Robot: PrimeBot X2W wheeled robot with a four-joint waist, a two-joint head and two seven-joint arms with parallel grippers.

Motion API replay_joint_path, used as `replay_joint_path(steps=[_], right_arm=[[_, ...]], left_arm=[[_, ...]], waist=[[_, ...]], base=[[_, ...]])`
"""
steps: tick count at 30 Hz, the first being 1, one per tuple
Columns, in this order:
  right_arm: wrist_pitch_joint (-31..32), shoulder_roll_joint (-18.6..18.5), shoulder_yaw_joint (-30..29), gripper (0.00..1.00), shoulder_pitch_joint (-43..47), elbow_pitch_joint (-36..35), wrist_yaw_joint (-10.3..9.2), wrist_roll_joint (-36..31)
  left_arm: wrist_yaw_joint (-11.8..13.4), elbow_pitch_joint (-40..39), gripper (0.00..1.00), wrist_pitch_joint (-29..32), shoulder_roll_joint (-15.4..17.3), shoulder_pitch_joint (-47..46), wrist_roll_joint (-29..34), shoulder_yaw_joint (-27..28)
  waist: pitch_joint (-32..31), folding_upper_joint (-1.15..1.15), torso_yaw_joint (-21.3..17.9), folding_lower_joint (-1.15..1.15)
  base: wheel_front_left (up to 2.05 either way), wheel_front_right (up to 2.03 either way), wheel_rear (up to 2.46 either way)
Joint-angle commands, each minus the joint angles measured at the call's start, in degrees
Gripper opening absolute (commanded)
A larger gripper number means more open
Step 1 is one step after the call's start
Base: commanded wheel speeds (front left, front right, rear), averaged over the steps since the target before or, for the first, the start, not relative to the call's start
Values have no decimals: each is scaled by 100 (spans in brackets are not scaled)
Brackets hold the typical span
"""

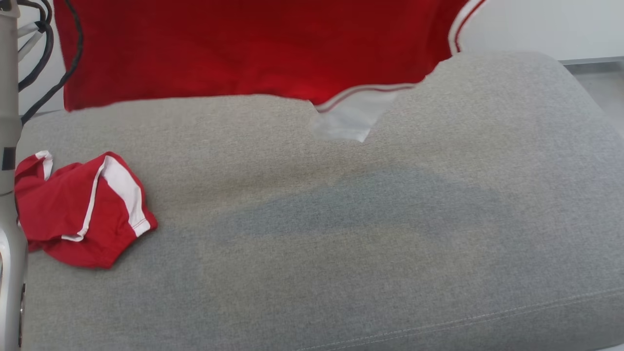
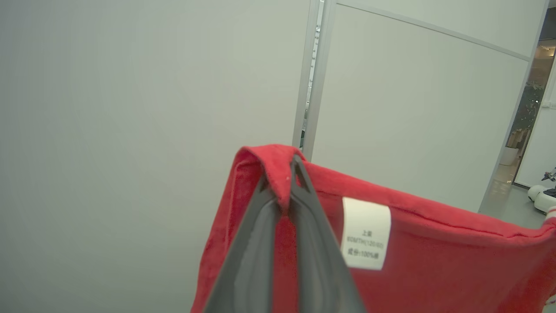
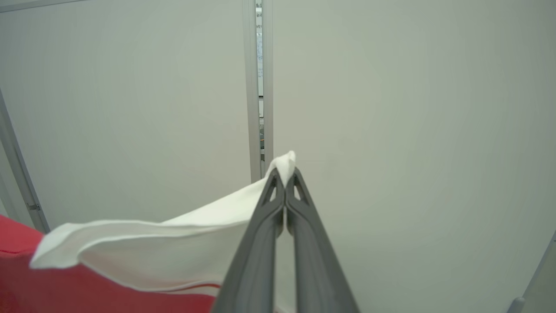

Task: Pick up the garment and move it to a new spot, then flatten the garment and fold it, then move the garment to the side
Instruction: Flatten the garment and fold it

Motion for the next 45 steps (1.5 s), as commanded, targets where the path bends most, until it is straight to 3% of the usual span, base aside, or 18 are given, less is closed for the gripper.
replay_joint_path(steps=[1, 7, 15, 20, 25, 31, 37, 42, 45], right_arm=[[43, 12, 13, 0, -56, -28, -6, 48], [149, 20, 42, 0, -111, -115, -4, 107], [-218, 142, -122, 0, -270, 159, -4, -269], [-983, 188, -399, 0, -766, 508, -6, -918], [-2104, 346, -946, 0, -1444, 917, -6, -1866], [-2718, 784, -1476, 0, -1709, 1365, -6, -2413], [-2994, 1202, -1719, 0, -1387, 1909, -6, -2595], [-3018, 1496, -1475, 0, -1090, 2087, -6, -2389], [-2902, 1570, -1076, 0, -858, 1963, -6, -2038]], left_arm=[[29, -58, 0, 53, 8, 0, -49, 0], [133, -318, 0, 337, -26, 165, -98, -90], [383, -308, 0, 347, -179, -109, 42, -186], [534, -69, 0, -198, -342, -583, 212, -124], [640, 294, 0, -1359, -501, -1170, 559, -61], [600, 798, 0, -2253, -653, -1537, 780, -84], [493, 1606, 0, -2552, -669, -1434, 789, -146], [386, 2107, 0, -2708, -533, -1272, 737, -125], [153, 2366, 0, -2723, -430, -1133, 669, -143]], waist=[[-61, 0, -88, 0], [206, 0, -121, 0], [1137, 0, -67, 0], [1748, 0, -8, 0], [2205, 0, -12, 0], [2723, 0, -110, 0], [3200, 0, -271, 0], [3315, 0, -402, 0], [3195, 0, -435, 0]], base=[[0, 0, 0], [0, 0, 0], [0, 0, 0], [0, 0, 0], [0, 0, 0], [0, 0, 0], [0, 0, 0], [0, 0, 0], [0, 0, 0]])
